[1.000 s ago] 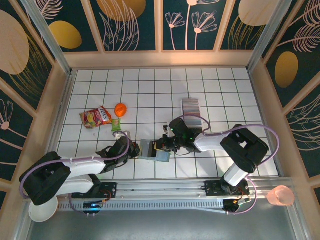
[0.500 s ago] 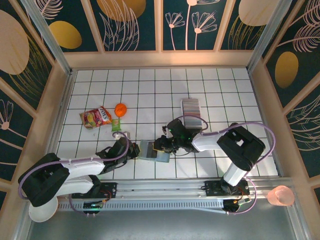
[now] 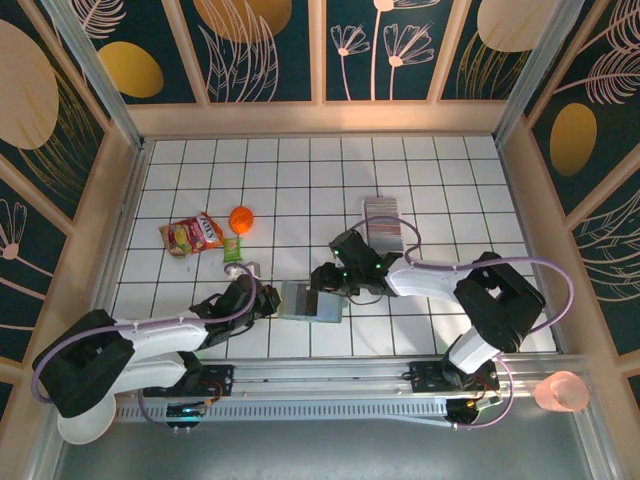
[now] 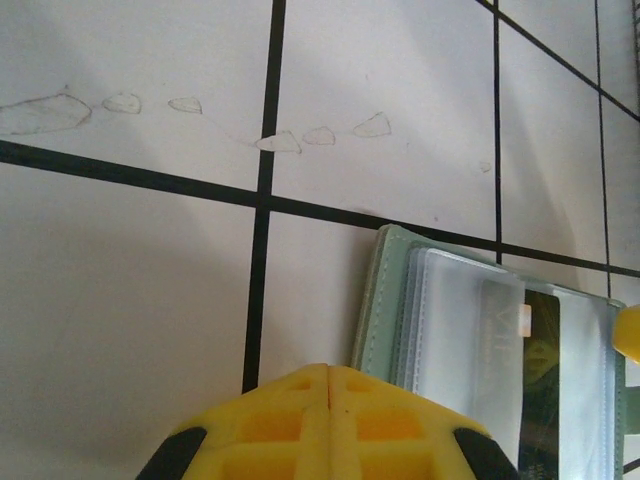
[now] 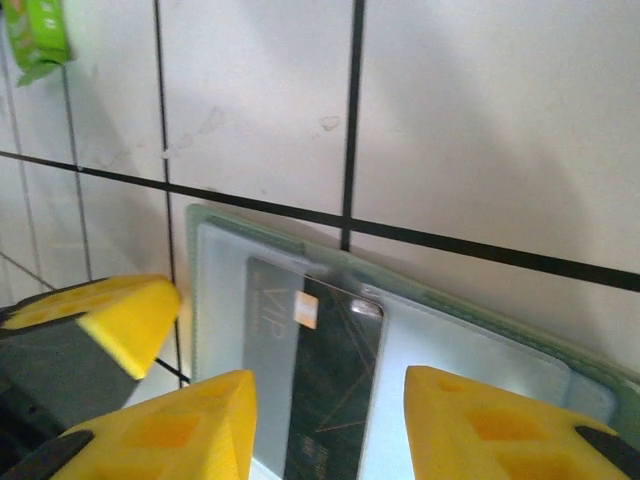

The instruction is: Put the credit cards into the card holder

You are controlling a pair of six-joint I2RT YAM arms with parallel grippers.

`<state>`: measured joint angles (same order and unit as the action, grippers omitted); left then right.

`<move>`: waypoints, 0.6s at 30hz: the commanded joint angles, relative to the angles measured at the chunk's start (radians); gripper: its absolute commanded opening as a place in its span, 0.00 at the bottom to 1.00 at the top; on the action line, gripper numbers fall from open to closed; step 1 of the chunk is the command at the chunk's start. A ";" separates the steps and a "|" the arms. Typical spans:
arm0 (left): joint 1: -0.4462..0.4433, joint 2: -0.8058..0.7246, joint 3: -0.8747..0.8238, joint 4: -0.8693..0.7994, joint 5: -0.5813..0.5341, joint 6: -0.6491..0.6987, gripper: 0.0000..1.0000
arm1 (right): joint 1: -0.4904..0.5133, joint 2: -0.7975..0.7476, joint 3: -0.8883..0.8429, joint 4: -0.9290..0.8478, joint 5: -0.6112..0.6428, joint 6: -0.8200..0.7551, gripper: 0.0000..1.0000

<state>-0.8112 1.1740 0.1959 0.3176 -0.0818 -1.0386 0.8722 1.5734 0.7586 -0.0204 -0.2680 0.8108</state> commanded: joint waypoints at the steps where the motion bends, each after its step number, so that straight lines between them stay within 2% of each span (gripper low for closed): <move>1: -0.007 -0.011 -0.006 -0.003 0.026 -0.011 0.00 | 0.041 -0.033 0.053 -0.107 0.100 -0.028 0.38; 7: -0.011 -0.009 -0.010 -0.023 0.023 -0.004 0.00 | 0.126 -0.085 0.122 -0.241 0.261 -0.014 0.39; 11: -0.012 0.002 -0.007 -0.034 0.037 0.008 0.00 | 0.157 -0.117 0.148 -0.304 0.319 0.005 0.38; 14: -0.013 0.003 -0.008 -0.047 0.042 0.016 0.00 | 0.187 -0.133 0.172 -0.358 0.369 0.025 0.33; 17: -0.014 0.001 -0.015 -0.051 0.042 0.020 0.00 | 0.219 -0.150 0.182 -0.369 0.392 0.053 0.23; 18: -0.013 0.000 -0.015 -0.053 0.043 0.022 0.00 | 0.227 -0.151 0.178 -0.364 0.389 0.062 0.23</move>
<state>-0.8185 1.1725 0.1959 0.2901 -0.0521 -1.0367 1.0737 1.4487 0.9131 -0.3252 0.0544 0.8371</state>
